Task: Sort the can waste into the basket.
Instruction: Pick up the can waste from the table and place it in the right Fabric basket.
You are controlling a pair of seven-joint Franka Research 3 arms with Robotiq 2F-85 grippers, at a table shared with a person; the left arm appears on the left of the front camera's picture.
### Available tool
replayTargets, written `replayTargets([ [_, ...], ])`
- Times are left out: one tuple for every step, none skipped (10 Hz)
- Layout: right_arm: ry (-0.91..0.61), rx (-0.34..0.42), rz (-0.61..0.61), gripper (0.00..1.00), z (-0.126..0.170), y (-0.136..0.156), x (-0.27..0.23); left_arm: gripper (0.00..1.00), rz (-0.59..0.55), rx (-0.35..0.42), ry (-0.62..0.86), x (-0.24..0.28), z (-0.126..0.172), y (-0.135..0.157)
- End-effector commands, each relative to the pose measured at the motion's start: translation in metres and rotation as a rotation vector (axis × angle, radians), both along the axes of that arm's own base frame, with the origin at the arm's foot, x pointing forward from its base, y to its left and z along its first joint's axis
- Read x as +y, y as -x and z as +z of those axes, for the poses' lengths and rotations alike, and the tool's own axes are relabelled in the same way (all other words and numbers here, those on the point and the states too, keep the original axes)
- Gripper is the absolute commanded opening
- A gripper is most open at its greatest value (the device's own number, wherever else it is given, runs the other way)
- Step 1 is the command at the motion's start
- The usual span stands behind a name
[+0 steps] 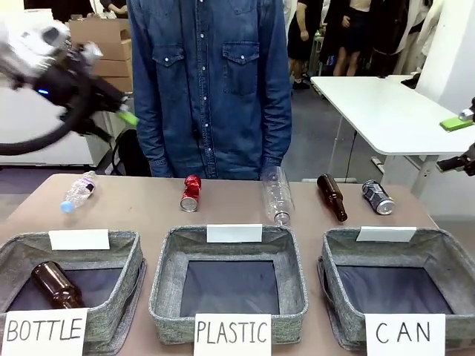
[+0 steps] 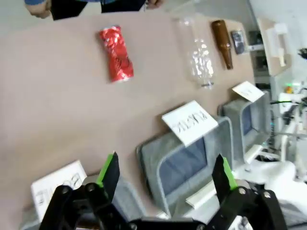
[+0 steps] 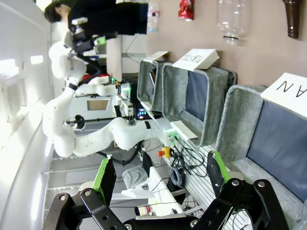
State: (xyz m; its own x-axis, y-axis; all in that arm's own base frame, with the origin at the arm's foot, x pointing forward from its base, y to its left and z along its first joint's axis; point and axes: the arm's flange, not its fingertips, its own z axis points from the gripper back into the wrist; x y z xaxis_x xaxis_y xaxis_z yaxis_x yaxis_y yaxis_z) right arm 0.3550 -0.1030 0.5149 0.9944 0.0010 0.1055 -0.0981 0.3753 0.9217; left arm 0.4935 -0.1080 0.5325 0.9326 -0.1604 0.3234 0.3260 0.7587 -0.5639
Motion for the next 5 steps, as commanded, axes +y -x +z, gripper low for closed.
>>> replayTargets([
  [-0.008, -0.023, 0.015, 1.00, 0.002, -0.001, -0.002, 1.00, 0.091, -0.016, -0.094, -0.048, -0.012, -0.033],
  [-0.008, -0.023, 0.015, 1.00, 0.002, -0.001, -0.002, 1.00, 0.103, -0.016, -0.126, -0.079, -0.027, -0.048],
  [-0.008, -0.023, 0.015, 1.00, 0.002, -0.001, -0.002, 1.00, 0.120, -0.018, -0.160, -0.103, -0.045, -0.064],
  [-0.008, -0.023, 0.015, 1.00, 0.002, -0.001, -0.002, 1.00, 0.133, -0.001, -0.192, -0.122, -0.064, -0.081],
  [-0.008, -0.023, 0.015, 1.00, 0.002, -0.001, -0.002, 1.00, 0.131, 0.038, -0.236, -0.138, -0.089, -0.097],
])
